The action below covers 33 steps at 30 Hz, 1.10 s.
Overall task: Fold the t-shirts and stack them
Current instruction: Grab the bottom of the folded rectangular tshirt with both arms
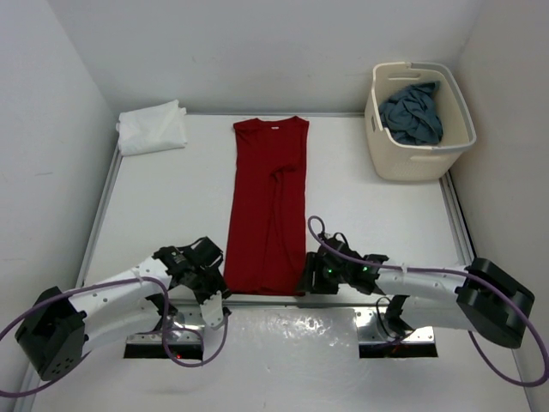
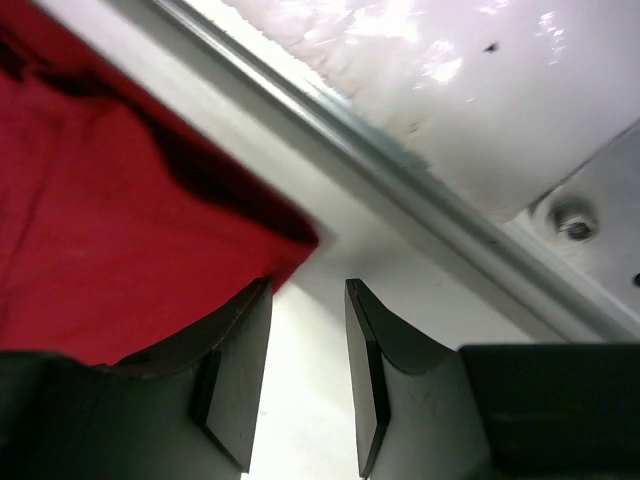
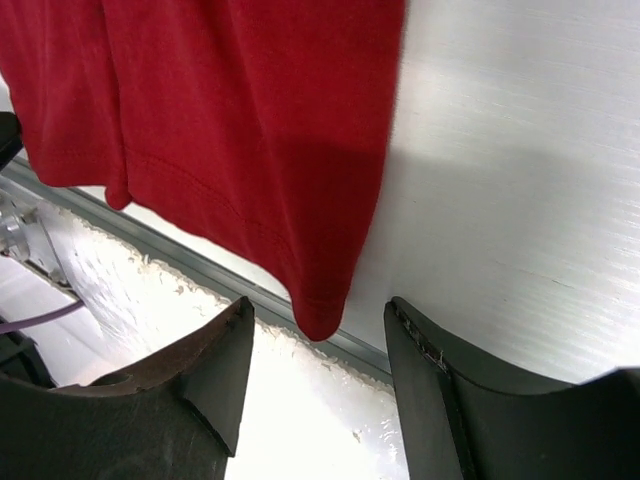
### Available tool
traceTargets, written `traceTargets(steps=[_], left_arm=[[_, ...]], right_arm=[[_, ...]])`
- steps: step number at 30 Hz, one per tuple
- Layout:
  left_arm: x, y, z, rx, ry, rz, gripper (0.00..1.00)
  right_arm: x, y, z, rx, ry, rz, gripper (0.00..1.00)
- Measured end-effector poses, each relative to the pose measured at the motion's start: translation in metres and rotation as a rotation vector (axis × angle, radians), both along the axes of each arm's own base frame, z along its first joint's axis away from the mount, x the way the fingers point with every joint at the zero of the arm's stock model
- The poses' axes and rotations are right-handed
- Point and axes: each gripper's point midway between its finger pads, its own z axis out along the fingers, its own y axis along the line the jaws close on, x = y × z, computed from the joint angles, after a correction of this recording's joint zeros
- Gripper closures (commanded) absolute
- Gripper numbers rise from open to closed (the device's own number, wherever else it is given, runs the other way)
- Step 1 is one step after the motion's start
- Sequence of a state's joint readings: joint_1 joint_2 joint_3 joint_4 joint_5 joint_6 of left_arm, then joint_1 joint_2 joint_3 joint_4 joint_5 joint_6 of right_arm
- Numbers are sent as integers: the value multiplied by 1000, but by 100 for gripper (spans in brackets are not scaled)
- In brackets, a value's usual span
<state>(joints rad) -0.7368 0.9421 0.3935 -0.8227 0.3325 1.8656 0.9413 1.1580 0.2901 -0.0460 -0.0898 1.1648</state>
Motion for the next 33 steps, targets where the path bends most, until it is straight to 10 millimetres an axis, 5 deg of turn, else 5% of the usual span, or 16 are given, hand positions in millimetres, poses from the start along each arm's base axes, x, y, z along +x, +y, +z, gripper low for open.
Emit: traceTargets(steps=[18, 23, 27, 33], left_arm=[[5, -23, -6, -79, 12, 52, 78], [6, -23, -8, -76, 16, 58, 99], [5, -24, -6, -77, 42, 114, 100], [29, -53, 42, -187, 85, 300, 100]], right_arm=[[0, 19, -6, 10, 58, 51, 68], [-3, 15, -11, -2, 68, 46, 100], [-2, 13, -12, -5, 74, 35, 100], [16, 2, -5, -50, 74, -8, 100]])
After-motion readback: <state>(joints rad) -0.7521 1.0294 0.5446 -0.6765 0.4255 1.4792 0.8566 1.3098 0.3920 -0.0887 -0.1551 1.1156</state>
